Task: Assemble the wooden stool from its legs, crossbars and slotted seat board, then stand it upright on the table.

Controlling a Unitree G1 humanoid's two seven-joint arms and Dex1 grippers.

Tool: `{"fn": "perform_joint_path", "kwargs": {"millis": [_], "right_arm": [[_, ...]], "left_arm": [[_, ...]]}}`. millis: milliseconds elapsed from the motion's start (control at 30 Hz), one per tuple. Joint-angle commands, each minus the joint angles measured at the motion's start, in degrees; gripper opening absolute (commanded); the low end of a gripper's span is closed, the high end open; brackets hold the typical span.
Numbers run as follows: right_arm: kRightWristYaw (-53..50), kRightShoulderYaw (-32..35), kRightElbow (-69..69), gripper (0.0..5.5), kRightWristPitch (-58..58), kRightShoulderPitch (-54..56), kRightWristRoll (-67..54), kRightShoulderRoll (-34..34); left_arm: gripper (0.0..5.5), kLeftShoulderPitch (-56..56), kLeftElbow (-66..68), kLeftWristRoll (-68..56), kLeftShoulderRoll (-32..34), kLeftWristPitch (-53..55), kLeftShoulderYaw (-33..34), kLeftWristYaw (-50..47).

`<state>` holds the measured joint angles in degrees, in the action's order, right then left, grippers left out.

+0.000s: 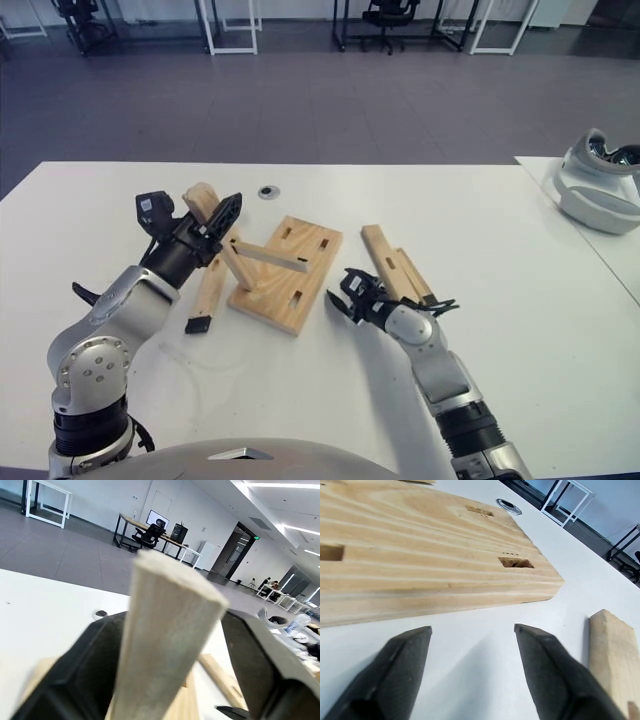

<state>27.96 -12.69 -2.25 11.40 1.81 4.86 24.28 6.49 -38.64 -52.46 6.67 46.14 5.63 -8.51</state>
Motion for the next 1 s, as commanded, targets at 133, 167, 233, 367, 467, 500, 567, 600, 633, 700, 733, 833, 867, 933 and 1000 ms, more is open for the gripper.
{"fn": "perform_joint_path", "kwargs": {"millis": [133, 167, 233, 367, 467, 500, 567, 600, 633, 700, 733, 833, 867, 933, 1000], "right_arm": [[-1.7, 6.2, 3.2, 3.09, -2.0, 4.1, -0.9, 1.5], [-2.1, 7.7, 3.8, 3.09, -2.4, 4.9, -1.4, 1.7], [-2.9, 10.2, 4.7, 3.09, -3.5, 6.2, -2.1, 1.9], [-4.4, 14.4, 5.0, 3.09, -5.0, 8.5, -4.6, 1.3], [-4.8, 15.0, 5.3, 3.09, -5.5, 9.0, -4.8, 1.1], [-5.1, 15.2, 5.5, 3.09, -5.6, 8.9, -4.8, 1.1], [-5.3, 15.4, 6.2, 3.09, -5.7, 9.3, -4.7, 1.4], [-5.2, 15.4, 6.5, 3.09, -5.8, 9.5, -4.6, 1.5], [-5.0, 15.2, 6.8, 3.09, -5.9, 9.7, -4.6, 1.6], [-4.9, 14.9, 7.1, 3.09, -5.8, 9.8, -4.4, 1.7], [-4.8, 14.8, 7.1, 3.09, -5.8, 9.7, -4.3, 1.7], [-4.9, 14.3, 7.0, 3.09, -5.5, 9.0, -4.0, 1.7], [-4.8, 14.0, 7.3, 3.09, -5.5, 9.1, -3.8, 1.5], [-4.6, 13.6, 7.2, 3.09, -5.4, 9.2, -3.7, 1.4], [-4.5, 13.1, 7.2, 3.09, -5.4, 8.9, -3.7, 1.3]], "left_arm": [[3.53, 0.8, -2.4, -21.4, 0.1, 3.5, 2.4, -8.3], [3.53, 0.7, -3.1, -24.1, 1.8, 3.6, 2.6, -9.4], [3.53, 1.7, -4.7, -28.9, 6.0, 3.2, 3.5, -11.4], [3.53, 13.1, -6.6, -33.1, 19.9, -1.0, 11.4, -3.7], [3.53, 16.1, -0.3, -28.0, 23.3, -7.0, 17.1, -1.9], [3.53, 13.9, 1.7, -23.2, 23.8, -7.6, 16.5, -1.7], [3.53, 5.4, 4.0, -7.6, 28.2, -6.9, 8.0, 0.4], [3.53, 1.8, 4.5, -1.5, 29.7, -6.5, 3.2, 1.6], [3.53, -1.3, 5.4, 1.4, 29.1, -5.9, -0.1, 2.3], [3.53, -4.2, 6.8, 3.9, 26.6, -5.4, -3.7, 3.6], [3.53, -4.9, 7.3, 4.9, 25.9, -5.1, -5.0, 4.1], [3.53, -7.0, 10.6, 10.0, 24.9, -4.0, -8.8, 5.6], [3.53, -7.7, 11.7, 13.2, 25.4, -4.1, -10.5, 5.8], [3.53, -8.2, 12.8, 17.6, 25.6, -4.0, -12.5, 6.3], [3.53, -8.4, 13.5, 19.7, 24.5, -3.1, -13.2, 6.9]]}}
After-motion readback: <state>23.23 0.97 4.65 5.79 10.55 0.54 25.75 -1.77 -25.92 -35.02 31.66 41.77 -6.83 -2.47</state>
